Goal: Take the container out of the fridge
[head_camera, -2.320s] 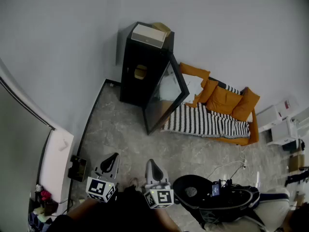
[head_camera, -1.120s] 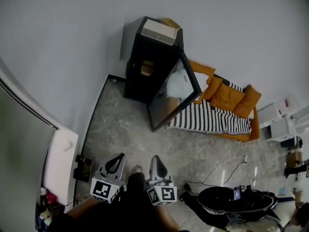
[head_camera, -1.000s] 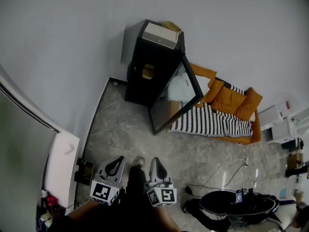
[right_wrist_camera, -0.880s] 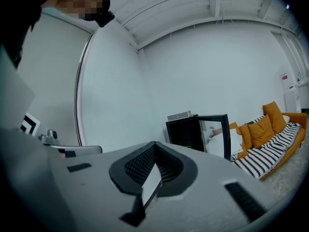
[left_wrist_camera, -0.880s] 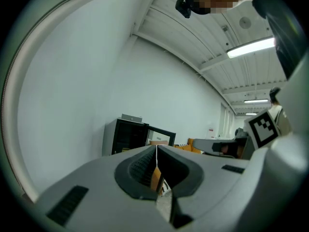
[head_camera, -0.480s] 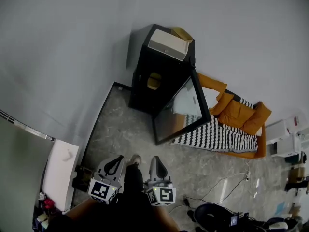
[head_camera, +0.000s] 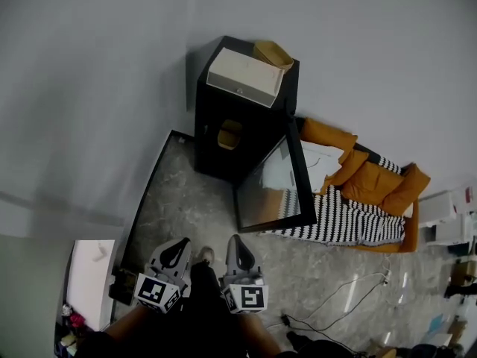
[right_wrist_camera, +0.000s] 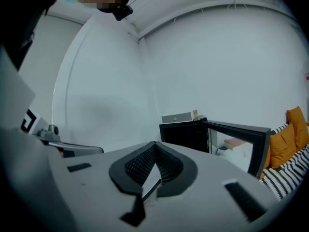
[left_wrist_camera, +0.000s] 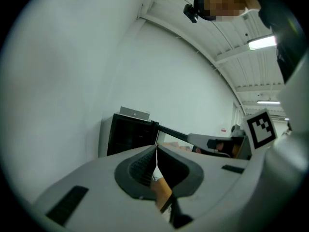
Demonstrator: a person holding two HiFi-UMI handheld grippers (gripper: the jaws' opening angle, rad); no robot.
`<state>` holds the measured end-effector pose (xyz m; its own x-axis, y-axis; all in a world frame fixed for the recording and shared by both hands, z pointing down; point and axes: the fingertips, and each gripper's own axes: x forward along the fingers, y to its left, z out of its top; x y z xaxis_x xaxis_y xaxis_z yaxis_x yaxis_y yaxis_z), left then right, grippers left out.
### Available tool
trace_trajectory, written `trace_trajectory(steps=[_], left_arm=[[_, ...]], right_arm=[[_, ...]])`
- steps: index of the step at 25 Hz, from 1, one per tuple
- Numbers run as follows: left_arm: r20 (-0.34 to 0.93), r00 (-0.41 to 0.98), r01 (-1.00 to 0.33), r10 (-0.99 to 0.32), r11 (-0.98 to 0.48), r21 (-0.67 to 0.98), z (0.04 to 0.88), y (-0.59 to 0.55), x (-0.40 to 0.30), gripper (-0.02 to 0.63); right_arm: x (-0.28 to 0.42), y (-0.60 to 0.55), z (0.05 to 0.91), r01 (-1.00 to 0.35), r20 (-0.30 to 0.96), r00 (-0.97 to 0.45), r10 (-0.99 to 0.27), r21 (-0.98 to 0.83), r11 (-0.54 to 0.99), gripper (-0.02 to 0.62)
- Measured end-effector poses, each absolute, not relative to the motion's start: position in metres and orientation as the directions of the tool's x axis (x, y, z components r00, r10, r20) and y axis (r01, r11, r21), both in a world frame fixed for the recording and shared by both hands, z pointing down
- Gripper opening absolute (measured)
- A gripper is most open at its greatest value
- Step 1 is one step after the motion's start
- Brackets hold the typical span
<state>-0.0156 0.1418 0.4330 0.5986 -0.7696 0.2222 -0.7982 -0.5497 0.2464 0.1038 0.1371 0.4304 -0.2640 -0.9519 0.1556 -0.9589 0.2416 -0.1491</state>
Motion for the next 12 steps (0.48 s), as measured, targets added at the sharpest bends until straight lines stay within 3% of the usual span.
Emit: trace_trajectory(steps=[12], left_arm=[[0.255, 0.596, -0.798, -0.761, -0.527, 0.292, 0.449, 0.066, 0.017, 0.006]], right_arm=[[0.133, 0.067, 0.446, -0.946, 0.144, -0.294, -0.945, -0.183, 0.267, 0.0]])
